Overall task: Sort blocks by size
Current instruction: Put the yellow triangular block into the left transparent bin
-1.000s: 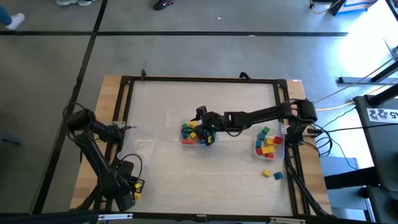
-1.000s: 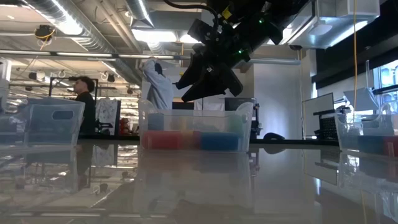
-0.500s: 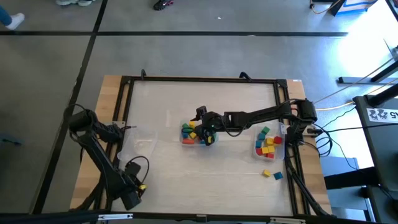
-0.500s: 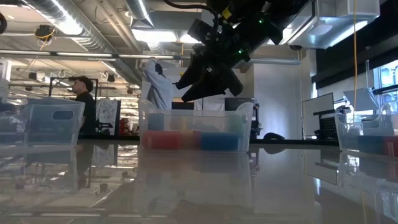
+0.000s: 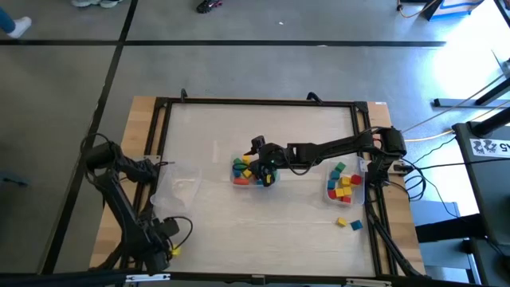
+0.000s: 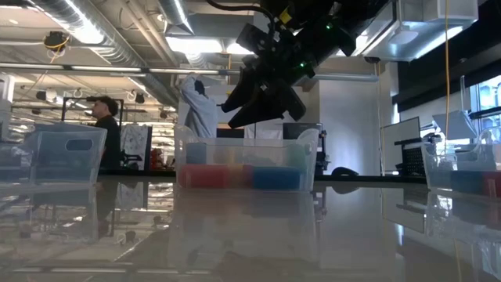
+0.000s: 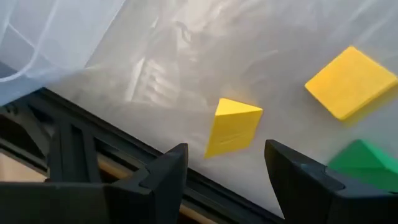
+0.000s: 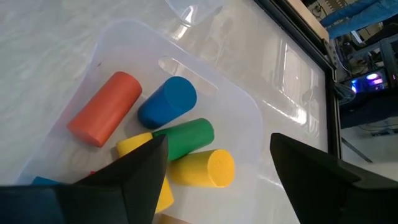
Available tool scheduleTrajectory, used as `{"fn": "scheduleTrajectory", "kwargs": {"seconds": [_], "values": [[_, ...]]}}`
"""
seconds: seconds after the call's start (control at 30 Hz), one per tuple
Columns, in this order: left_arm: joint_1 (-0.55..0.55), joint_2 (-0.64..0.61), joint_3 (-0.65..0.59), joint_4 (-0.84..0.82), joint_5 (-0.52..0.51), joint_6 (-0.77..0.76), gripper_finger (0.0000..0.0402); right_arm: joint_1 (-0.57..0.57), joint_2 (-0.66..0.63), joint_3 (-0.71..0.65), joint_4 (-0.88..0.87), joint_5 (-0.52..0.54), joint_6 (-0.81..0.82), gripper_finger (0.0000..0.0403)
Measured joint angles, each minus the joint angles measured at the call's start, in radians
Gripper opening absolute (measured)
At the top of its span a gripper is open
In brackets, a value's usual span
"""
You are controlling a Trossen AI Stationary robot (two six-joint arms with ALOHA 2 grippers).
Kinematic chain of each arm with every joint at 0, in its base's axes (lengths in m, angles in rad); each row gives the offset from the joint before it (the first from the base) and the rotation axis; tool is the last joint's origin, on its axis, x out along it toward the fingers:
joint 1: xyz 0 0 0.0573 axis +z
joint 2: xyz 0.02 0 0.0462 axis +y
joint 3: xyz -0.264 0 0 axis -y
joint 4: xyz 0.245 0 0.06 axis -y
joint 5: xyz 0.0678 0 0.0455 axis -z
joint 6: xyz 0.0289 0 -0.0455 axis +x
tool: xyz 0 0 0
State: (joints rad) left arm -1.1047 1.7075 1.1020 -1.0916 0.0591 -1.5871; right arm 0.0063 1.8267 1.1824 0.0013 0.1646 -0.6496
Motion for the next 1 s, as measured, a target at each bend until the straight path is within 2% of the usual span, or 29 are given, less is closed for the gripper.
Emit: {"fn": "scheduleTrajectory", "kwargs": {"seconds": [0.17, 0.3, 0.43, 1.0], "values": [[-0.030, 0.038, -0.002, 0.020, -0.041, 0.083, 0.0210, 0.000, 0.000, 0.000, -0.002, 0.000, 0.017, 0.0287], [-0.042, 0.085, -0.002, 0.072, -0.045, 0.184, 0.0210, 0.000, 0.000, 0.000, -0.003, -0.001, 0.017, 0.0287], [-0.039, 0.124, 0.001, 0.084, -0.045, 0.219, 0.0210, 0.000, 0.000, 0.000, -0.003, -0.001, 0.017, 0.0287], [0.083, 0.128, -0.001, 0.079, -0.067, 0.313, 0.0210, 0.000, 0.000, 0.000, -0.003, -0.001, 0.017, 0.0287]]}}
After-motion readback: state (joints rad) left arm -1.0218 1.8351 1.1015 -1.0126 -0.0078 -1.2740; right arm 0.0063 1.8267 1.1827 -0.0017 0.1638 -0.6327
